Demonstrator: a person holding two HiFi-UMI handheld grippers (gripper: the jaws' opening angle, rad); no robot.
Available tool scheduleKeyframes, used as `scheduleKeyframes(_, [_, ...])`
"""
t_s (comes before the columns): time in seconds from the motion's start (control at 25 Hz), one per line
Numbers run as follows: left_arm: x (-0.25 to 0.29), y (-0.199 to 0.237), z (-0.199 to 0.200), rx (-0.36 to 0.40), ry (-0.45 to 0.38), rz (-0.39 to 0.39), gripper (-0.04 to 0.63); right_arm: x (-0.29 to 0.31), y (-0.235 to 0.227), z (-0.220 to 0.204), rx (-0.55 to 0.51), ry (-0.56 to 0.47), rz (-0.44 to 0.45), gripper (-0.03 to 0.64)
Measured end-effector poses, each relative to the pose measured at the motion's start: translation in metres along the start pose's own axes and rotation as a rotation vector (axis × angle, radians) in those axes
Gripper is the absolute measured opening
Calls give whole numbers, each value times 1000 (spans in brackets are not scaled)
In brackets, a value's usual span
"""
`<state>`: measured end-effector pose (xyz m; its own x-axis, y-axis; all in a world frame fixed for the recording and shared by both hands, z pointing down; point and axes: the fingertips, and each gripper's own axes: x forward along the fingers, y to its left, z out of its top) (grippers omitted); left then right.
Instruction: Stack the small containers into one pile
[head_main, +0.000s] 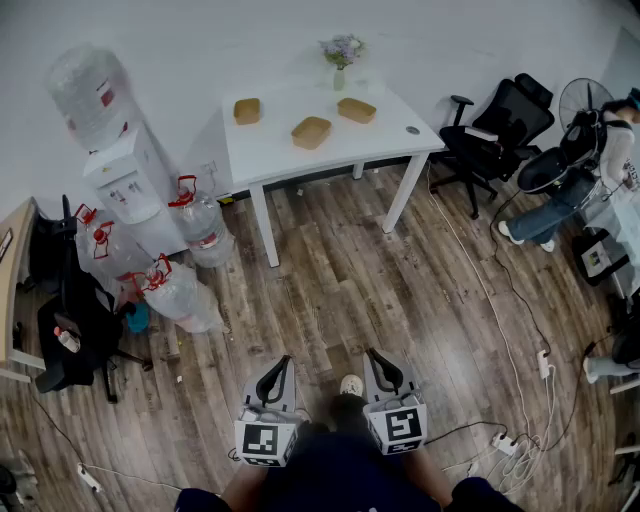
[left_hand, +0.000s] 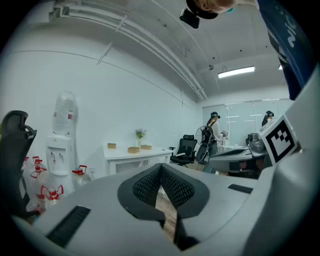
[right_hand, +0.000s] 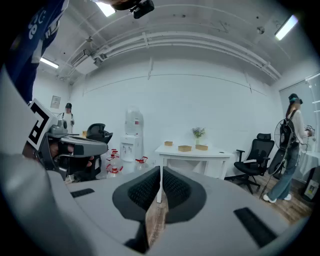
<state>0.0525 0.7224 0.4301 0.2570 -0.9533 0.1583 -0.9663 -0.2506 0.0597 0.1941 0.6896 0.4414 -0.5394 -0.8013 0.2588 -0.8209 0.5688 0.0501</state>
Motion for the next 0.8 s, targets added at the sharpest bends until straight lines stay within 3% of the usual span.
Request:
scheduleKeyframes(0.16, [9,-5,-1,1,13,-3,20,5,4,-6,2,11,37,54])
scheduleKeyframes(0.4, [31,-9,-2,-9,16,-19,20,19,-37,-15,27,33,-56,55])
scheduleKeyframes(0.6, [60,-6,2,-9,45,26,20,32,-72,-12,46,20,-31,55])
scheduleKeyframes(0.8, [93,-20,7,-49,20,35,20,50,-106,-8,67,8,-4,57])
